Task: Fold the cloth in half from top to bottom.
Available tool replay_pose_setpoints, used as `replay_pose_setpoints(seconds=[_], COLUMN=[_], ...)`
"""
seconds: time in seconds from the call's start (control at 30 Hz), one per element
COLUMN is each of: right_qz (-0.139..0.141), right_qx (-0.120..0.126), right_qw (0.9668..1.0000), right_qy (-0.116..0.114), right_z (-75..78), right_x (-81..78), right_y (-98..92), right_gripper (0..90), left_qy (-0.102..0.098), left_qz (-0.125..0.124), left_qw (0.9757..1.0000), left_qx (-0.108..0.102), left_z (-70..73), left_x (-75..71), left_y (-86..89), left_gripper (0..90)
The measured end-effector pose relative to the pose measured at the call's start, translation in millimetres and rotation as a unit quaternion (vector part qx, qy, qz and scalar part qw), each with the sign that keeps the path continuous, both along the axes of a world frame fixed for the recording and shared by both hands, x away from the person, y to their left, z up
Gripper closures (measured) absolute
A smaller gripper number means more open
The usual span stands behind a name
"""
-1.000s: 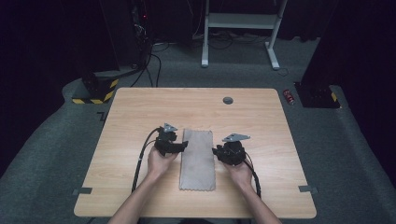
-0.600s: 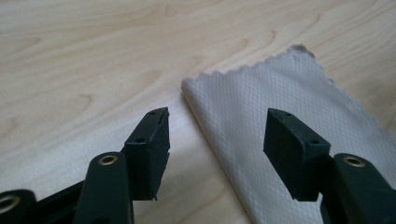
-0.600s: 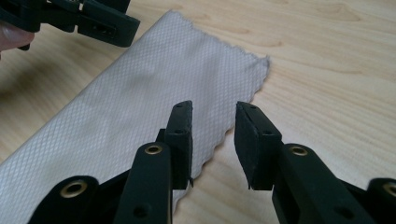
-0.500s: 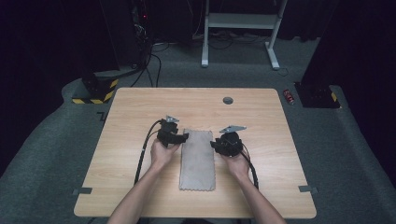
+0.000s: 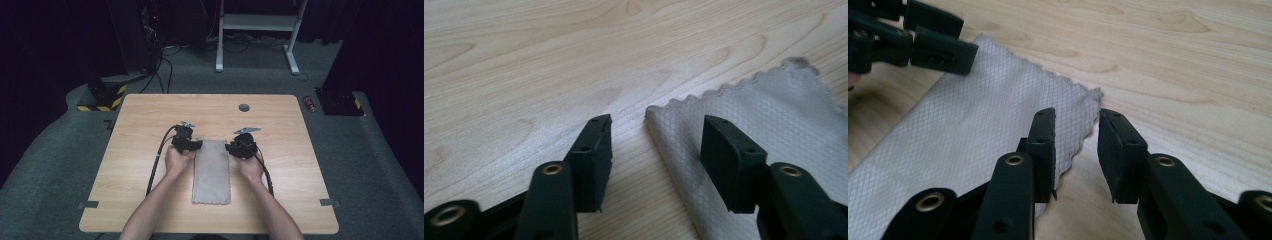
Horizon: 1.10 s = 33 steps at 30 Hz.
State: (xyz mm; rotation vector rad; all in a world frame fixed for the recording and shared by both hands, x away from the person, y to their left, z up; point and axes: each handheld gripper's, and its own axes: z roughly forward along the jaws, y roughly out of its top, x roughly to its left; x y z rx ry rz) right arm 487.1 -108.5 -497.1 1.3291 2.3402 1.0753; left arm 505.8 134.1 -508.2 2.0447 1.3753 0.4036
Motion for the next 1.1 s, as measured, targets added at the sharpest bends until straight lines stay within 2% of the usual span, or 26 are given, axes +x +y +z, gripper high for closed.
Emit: replay_pose_setpoints(seconds=[0.1,0.17,0.4,0.47,0.57,0.7,0.83,0.97,1.1], right_qz=[-0.003,-0.004,-0.016,-0.019,-0.024,-0.017,-0.007,-0.006,0.006], right_qx=[-0.009,-0.014,-0.024,-0.027,-0.021,-0.035,-0.064,-0.06,-0.058], right_qw=[0.9999,0.9999,0.9996,0.9994,0.9995,0.9992,0.9979,0.9982,0.9983], right_qy=[-0.007,0.006,0.005,0.012,0.009,0.013,-0.007,0.0,0.002], right_z=[-0.2,-2.7,-9.0,-14.8,-17.0,-15.3,-15.7,-15.1,-15.1], right_x=[5.7,10.4,21.5,23.7,26.0,30.1,29.2,29.9,30.2], right_y=[3.1,5.1,12.3,13.1,13.6,22.3,33.3,30.2,29.9], right_gripper=[67.8,67.3,66.5,66.2,66.2,66.4,70.5,78.1,86.0], left_qy=[-0.001,-0.005,-0.015,-0.015,-0.018,-0.024,-0.025,-0.025,-0.023], left_qz=[0.003,0.003,-0.004,-0.01,-0.013,-0.014,-0.018,-0.03,-0.042], left_qw=[1.0,1.0,0.9996,0.9997,0.9996,0.9993,0.9992,0.999,0.9987], left_qx=[0.001,0.007,0.022,0.017,0.016,0.024,0.024,0.021,0.015], left_z=[-1.8,-1.9,-2.4,-2.8,-3.5,-4.0,-4.0,-3.9,-3.9], left_x=[1.5,2.0,0.9,0.8,0.9,0.7,1.0,0.1,-0.2], left_y=[1.2,1.6,-1.2,-1.8,-3.2,-4.4,-5.0,-7.4,-8.9], left_gripper=[50.0,52.3,63.3,62.2,55.7,57.9,63.3,73.5,83.3])
